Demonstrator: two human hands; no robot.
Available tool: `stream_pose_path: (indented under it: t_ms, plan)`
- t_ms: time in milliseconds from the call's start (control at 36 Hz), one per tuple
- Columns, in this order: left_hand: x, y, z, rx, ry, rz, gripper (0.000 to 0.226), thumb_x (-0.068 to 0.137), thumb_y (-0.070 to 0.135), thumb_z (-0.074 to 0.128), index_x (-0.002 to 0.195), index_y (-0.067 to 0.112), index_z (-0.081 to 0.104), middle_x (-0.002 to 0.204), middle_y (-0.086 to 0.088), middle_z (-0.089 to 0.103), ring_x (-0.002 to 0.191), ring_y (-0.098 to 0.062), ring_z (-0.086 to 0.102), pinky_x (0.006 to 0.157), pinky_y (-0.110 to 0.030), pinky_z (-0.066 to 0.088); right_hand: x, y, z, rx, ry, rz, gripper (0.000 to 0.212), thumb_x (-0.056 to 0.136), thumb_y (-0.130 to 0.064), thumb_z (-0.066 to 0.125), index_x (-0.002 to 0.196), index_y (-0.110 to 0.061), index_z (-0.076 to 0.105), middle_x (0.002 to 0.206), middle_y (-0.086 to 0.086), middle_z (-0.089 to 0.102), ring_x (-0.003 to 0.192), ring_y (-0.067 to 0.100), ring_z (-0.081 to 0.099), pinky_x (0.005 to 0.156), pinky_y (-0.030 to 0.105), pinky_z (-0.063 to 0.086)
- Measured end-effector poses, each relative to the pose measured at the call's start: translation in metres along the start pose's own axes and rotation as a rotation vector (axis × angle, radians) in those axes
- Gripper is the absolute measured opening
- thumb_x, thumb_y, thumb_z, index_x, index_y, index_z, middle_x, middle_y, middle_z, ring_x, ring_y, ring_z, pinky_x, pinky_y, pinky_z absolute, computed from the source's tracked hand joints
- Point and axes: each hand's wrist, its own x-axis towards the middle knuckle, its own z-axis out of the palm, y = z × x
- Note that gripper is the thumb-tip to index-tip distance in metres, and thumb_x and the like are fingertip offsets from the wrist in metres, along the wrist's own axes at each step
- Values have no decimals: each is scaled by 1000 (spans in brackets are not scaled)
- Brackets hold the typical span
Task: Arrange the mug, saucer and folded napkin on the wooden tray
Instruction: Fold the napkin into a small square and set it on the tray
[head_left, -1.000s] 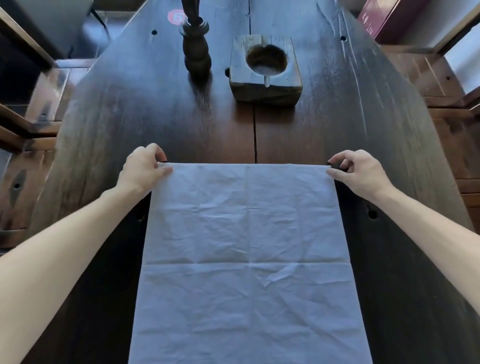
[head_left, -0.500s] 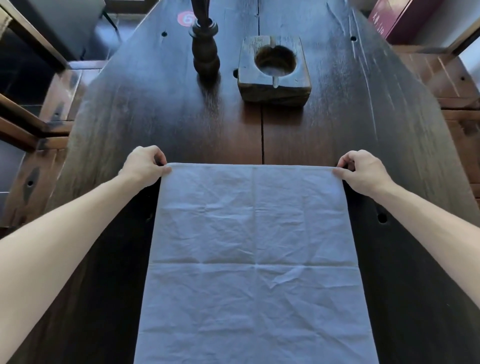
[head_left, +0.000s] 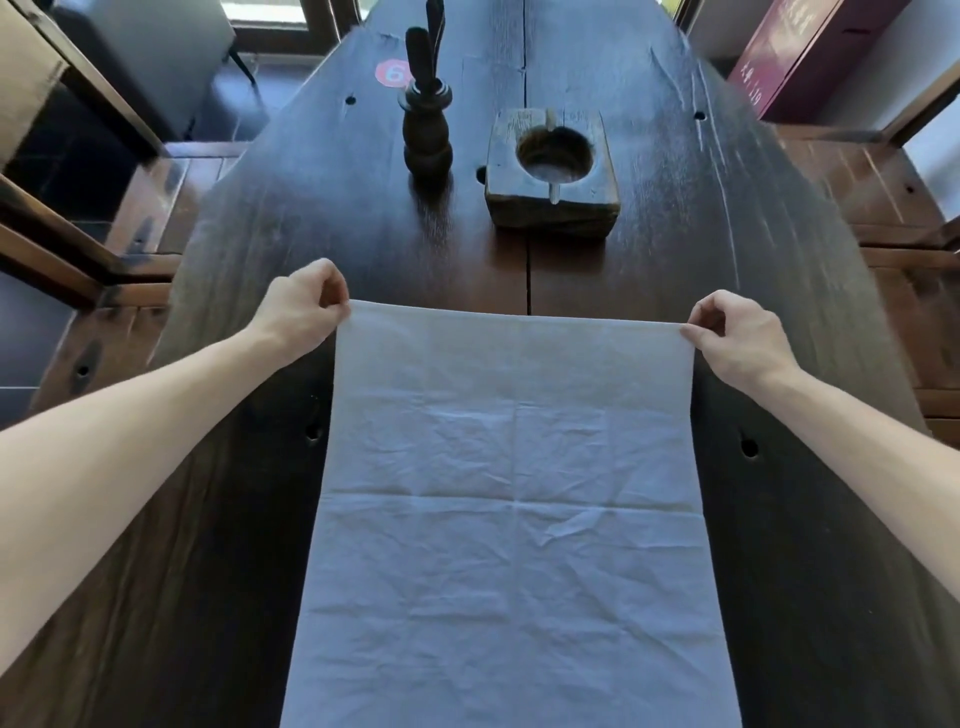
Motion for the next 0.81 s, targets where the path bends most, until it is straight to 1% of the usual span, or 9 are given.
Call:
stream_pose_path:
  t_ms: [83, 167, 250, 417, 500, 611, 694, 750, 806]
  plan:
    - [2, 3, -8, -60, 45, 9, 12, 91, 8, 66, 103, 11, 66, 96, -8, 69, 87, -23, 64, 83, -35, 53, 1, -6, -13, 16, 52, -4, 8, 91, -17, 71, 90, -11, 66, 85, 6, 67, 83, 24, 59, 77, 29, 39]
    - [2, 8, -20, -102, 84, 28, 11, 91, 12, 69, 102, 13, 73, 93, -7, 71, 79, -17, 62, 78, -29, 51, -1, -14, -27, 45, 104, -29, 9, 90, -17, 73, 95, -10, 70, 87, 4, 68, 83, 21, 61, 79, 27, 41]
    - [-2, 17, -30, -139, 136, 50, 8, 92, 14, 69, 98, 14, 75, 89, -4, 70, 75, -14, 61, 80, -29, 51, -4, -22, -41, 62, 144, -74, 14, 91, -18, 72, 104, -11, 74, 92, 1, 69, 86, 18, 62, 83, 25, 43]
    - [-17, 36, -52, -145, 233, 66, 15, 94, 16, 66, 105, 9, 74, 95, -3, 69, 89, -18, 62, 85, -28, 49, -16, -32, -67, 53, 199, -113, 15, 93, -23, 71, 102, -12, 77, 89, 1, 69, 86, 17, 63, 82, 26, 44]
    - [-30, 37, -62, -139, 236, 66, 14, 93, 17, 68, 102, 10, 75, 92, -4, 70, 88, -18, 63, 86, -29, 49, -30, -33, -77, 49, 199, -130, 15, 94, -23, 70, 102, -12, 76, 90, 1, 68, 87, 19, 63, 82, 28, 44]
    - [-55, 36, -73, -107, 230, 89, 14, 92, 20, 70, 101, 11, 76, 102, -10, 72, 96, -25, 65, 94, -41, 53, -58, -32, -89, 39, 161, -158, 14, 94, -22, 70, 102, -11, 74, 94, 5, 70, 88, 22, 62, 81, 31, 45]
    - [-79, 32, -80, -89, 208, 106, 14, 90, 20, 72, 100, 11, 76, 101, -12, 69, 95, -28, 63, 92, -44, 52, -83, -31, -98, 36, 131, -168, 12, 93, -20, 71, 100, -10, 75, 96, 6, 69, 87, 21, 60, 81, 32, 43]
    - [-95, 29, -84, -93, 182, 123, 12, 89, 18, 73, 98, 10, 77, 97, -11, 66, 93, -29, 63, 90, -42, 51, -102, -30, -103, 31, 117, -186, 10, 92, -18, 71, 98, -10, 75, 96, 5, 67, 85, 20, 59, 78, 28, 43]
    - [-111, 25, -87, -87, 154, 139, 12, 89, 17, 73, 98, 10, 77, 93, -9, 63, 90, -27, 62, 84, -37, 49, -121, -27, -105, 33, 103, -197, 8, 91, -16, 72, 95, -10, 75, 95, 5, 65, 81, 19, 57, 71, 20, 40]
